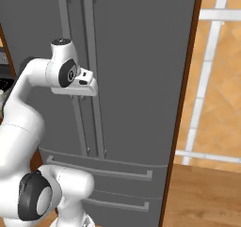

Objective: Grab a lemon wedge from the fridge and one ice cube from the ice bowl, and put them in the glass of lemonade.

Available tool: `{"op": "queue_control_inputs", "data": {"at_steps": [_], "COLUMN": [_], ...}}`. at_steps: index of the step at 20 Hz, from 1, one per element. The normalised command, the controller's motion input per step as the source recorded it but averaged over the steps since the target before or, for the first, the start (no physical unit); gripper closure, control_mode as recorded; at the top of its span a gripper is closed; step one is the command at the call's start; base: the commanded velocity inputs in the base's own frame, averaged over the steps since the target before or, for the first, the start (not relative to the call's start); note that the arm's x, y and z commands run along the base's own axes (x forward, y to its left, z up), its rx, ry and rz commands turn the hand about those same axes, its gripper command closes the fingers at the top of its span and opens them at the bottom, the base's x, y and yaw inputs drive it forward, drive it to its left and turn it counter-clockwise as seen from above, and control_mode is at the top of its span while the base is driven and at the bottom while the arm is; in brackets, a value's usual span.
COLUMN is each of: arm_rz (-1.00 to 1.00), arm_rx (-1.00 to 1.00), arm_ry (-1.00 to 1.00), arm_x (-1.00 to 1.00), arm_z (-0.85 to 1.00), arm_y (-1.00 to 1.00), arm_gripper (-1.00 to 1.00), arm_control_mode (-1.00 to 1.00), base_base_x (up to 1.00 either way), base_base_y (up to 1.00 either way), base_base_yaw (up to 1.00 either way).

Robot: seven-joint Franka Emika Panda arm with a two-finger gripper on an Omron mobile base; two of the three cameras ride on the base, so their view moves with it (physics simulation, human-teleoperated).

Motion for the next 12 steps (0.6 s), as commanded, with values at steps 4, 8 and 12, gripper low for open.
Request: {"op": "queue_control_inputs", "data": {"at_steps": [4,8,12], "arm_rz": [0.00,-0.01,0.00], "arm_rx": [0.00,0.00,0.00], "arm_ry": [-0.02,0.00,-0.01], "arm_x": [-0.28,0.00,-0.04], "arm_z": [0.00,0.00,0.00], "arm_y": [-0.22,-0.01,0.00], "arm_gripper": [-1.00,-1.00,-1.00], "arm_control_mode": [-1.00,-1.00,1.00], "base_base_x": [0.00,0.00,-0.44], "base_base_y": [0.00,0.00,0.00], "base_base_yaw": [0.00,0.00,0.00]}}
